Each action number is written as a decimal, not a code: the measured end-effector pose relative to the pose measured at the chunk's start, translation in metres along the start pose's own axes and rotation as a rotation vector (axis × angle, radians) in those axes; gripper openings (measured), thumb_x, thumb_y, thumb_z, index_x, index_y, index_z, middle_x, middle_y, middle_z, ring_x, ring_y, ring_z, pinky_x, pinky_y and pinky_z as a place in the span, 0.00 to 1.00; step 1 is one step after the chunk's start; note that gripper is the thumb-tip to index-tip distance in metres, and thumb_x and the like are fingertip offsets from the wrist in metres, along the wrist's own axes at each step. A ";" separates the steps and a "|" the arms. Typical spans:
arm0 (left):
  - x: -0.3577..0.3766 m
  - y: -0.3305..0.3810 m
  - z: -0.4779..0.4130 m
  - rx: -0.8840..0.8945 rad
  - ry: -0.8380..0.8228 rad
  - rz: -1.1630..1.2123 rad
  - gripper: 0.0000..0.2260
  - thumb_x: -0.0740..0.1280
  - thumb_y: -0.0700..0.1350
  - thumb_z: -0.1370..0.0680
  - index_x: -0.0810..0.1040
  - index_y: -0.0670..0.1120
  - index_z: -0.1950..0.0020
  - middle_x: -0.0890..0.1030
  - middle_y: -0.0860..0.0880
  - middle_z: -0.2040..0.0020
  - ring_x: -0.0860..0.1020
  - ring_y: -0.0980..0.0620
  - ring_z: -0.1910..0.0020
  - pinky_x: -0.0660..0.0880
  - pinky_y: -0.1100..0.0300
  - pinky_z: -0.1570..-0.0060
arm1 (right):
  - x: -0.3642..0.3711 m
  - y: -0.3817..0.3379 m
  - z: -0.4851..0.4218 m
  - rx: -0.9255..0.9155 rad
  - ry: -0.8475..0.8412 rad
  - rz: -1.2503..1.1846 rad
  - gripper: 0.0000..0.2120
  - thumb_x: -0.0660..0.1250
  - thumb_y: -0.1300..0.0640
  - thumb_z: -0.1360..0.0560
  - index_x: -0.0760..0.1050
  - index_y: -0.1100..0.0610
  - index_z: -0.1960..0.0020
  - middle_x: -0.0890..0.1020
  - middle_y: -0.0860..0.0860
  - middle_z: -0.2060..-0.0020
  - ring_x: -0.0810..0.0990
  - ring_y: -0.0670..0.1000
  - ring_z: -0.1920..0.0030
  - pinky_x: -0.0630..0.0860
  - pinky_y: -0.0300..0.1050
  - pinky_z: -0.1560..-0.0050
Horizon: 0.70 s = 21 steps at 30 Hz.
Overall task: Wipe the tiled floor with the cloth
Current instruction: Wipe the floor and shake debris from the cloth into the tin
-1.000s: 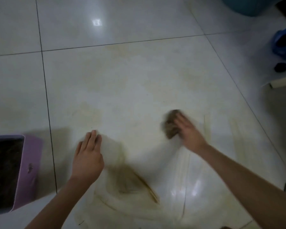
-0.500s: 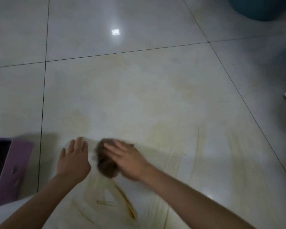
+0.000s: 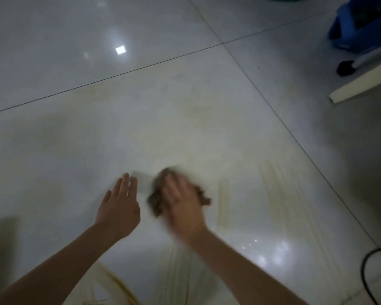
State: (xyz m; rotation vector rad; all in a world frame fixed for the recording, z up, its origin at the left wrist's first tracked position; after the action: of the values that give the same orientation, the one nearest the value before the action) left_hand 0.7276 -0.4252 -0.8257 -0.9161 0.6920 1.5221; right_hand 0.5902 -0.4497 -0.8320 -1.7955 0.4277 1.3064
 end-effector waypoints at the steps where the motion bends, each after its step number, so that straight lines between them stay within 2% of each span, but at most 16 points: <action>1: -0.002 0.011 -0.006 0.009 -0.002 0.005 0.31 0.50 0.49 0.18 0.35 0.42 0.22 0.36 0.41 0.22 0.41 0.45 0.22 0.49 0.54 0.25 | 0.008 -0.024 0.011 -0.150 -0.103 -0.026 0.23 0.63 0.56 0.22 0.70 0.60 0.29 0.68 0.57 0.27 0.61 0.60 0.25 0.58 0.60 0.26; 3: -0.006 0.027 -0.016 0.016 0.004 0.018 0.33 0.52 0.47 0.19 0.34 0.42 0.23 0.34 0.41 0.23 0.39 0.45 0.22 0.48 0.53 0.24 | 0.001 -0.019 0.018 -0.313 -0.185 -0.057 0.23 0.61 0.59 0.23 0.69 0.59 0.28 0.68 0.55 0.27 0.61 0.58 0.25 0.60 0.58 0.26; 5: -0.010 0.038 -0.022 0.035 0.053 0.024 0.33 0.53 0.48 0.19 0.35 0.43 0.22 0.34 0.41 0.23 0.38 0.45 0.22 0.48 0.53 0.24 | -0.026 0.036 0.011 -0.273 -0.140 -0.087 0.21 0.63 0.67 0.27 0.75 0.64 0.34 0.74 0.61 0.33 0.70 0.64 0.31 0.69 0.63 0.33; 6: -0.011 0.043 -0.024 0.054 0.083 0.022 0.32 0.52 0.49 0.18 0.35 0.44 0.22 0.34 0.42 0.22 0.38 0.45 0.22 0.48 0.53 0.24 | -0.043 0.078 0.010 -0.161 -0.099 -0.081 0.21 0.66 0.70 0.30 0.76 0.67 0.37 0.75 0.64 0.35 0.72 0.68 0.34 0.70 0.67 0.36; 8: -0.013 0.050 -0.029 0.080 0.124 0.020 0.30 0.49 0.52 0.17 0.36 0.45 0.22 0.34 0.43 0.22 0.38 0.46 0.22 0.46 0.53 0.25 | -0.084 0.173 0.016 0.074 -0.042 -0.016 0.22 0.66 0.74 0.33 0.76 0.70 0.38 0.72 0.69 0.35 0.70 0.72 0.34 0.67 0.71 0.37; 11: -0.012 0.056 -0.039 0.076 0.105 0.031 0.29 0.47 0.55 0.17 0.39 0.46 0.21 0.36 0.45 0.21 0.39 0.47 0.22 0.48 0.54 0.25 | -0.136 0.273 0.032 0.373 0.066 0.012 0.21 0.61 0.74 0.27 0.71 0.71 0.34 0.68 0.67 0.31 0.65 0.69 0.29 0.64 0.65 0.30; 13: -0.013 0.059 -0.044 0.058 0.117 0.056 0.29 0.47 0.56 0.17 0.44 0.45 0.21 0.41 0.45 0.21 0.43 0.47 0.22 0.53 0.56 0.26 | -0.141 0.290 0.033 0.558 0.207 0.028 0.22 0.61 0.72 0.26 0.70 0.69 0.32 0.67 0.65 0.29 0.63 0.67 0.28 0.59 0.58 0.26; 15: -0.017 0.063 -0.046 0.041 0.134 0.089 0.27 0.49 0.55 0.18 0.49 0.45 0.21 0.45 0.45 0.20 0.46 0.47 0.22 0.59 0.57 0.28 | -0.127 0.265 0.023 0.677 0.279 0.084 0.24 0.60 0.67 0.27 0.69 0.69 0.31 0.66 0.65 0.29 0.60 0.67 0.27 0.55 0.56 0.25; 17: -0.019 0.067 -0.046 0.039 0.143 0.078 0.27 0.50 0.52 0.18 0.52 0.43 0.22 0.48 0.44 0.21 0.49 0.46 0.22 0.62 0.57 0.30 | -0.095 0.207 0.005 0.587 0.246 0.073 0.28 0.62 0.65 0.31 0.70 0.70 0.32 0.67 0.66 0.30 0.61 0.68 0.27 0.56 0.59 0.25; 19: -0.021 0.068 -0.044 0.041 0.132 0.085 0.26 0.53 0.49 0.18 0.53 0.41 0.22 0.50 0.42 0.21 0.51 0.44 0.22 0.62 0.55 0.30 | -0.057 0.130 -0.004 0.312 0.181 0.030 0.27 0.67 0.64 0.33 0.73 0.68 0.34 0.71 0.65 0.32 0.66 0.67 0.29 0.61 0.63 0.29; 21: -0.020 0.067 -0.044 0.042 0.118 0.104 0.26 0.54 0.47 0.19 0.54 0.41 0.22 0.51 0.41 0.21 0.52 0.44 0.22 0.60 0.54 0.29 | -0.028 0.066 0.003 0.014 0.035 -0.032 0.24 0.67 0.61 0.28 0.73 0.62 0.32 0.71 0.58 0.29 0.64 0.63 0.27 0.60 0.62 0.28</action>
State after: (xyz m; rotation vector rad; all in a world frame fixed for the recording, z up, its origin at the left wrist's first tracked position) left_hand 0.6691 -0.4827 -0.8360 -0.9563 0.8658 1.5481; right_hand 0.5318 -0.4914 -0.8355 -1.8090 0.4244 1.2480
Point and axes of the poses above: each hand's wrist, its own z-axis away from the middle knuckle, its own x-axis out of the palm, y = z × x, the point moved 7 cm from there along -z, towards the middle knuckle
